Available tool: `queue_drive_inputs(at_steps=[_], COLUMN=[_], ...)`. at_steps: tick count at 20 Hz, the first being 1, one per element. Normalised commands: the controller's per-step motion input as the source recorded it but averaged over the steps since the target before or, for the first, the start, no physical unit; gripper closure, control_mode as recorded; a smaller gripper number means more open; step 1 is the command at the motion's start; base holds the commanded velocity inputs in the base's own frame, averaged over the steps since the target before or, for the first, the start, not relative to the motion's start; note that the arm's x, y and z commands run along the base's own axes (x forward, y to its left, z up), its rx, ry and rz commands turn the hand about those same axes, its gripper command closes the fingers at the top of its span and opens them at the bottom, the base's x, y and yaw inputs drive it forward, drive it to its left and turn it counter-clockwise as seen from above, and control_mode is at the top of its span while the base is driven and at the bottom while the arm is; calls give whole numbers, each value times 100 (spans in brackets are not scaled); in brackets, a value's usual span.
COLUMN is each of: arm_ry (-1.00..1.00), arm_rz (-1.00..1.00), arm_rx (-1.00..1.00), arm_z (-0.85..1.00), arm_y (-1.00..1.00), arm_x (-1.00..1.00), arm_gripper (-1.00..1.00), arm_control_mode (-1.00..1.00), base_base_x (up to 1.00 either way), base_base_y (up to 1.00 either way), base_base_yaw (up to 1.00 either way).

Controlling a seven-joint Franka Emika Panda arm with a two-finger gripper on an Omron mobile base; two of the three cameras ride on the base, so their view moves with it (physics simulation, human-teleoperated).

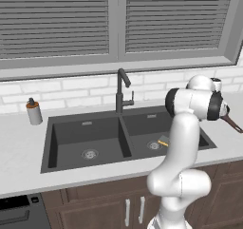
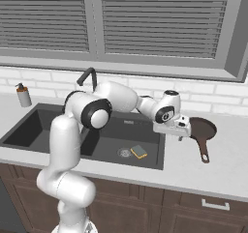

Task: Pick the pan and sponge and place them into the sink. Then turn on the water.

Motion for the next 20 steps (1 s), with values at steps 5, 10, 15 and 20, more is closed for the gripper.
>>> queue_drive_inputs(at_steps=[5, 10, 15, 20], arm_ry=[-6, -5, -5, -2], arm_rz=[-15, -7, 0, 1], arm_rx=[0, 0, 0, -1], arm_z=[0, 0, -1, -11], arm_y=[-46, -32, -26, -14], arm_x=[-4, -3, 0, -3], arm_gripper=[-100, -100, -100, -100], arm_control_mode=[-100, -100, -100, -100], base_base_x=[0, 0, 0, 0], base_base_y=[0, 0, 0, 0], base_base_yaw=[0, 0, 0, 0])
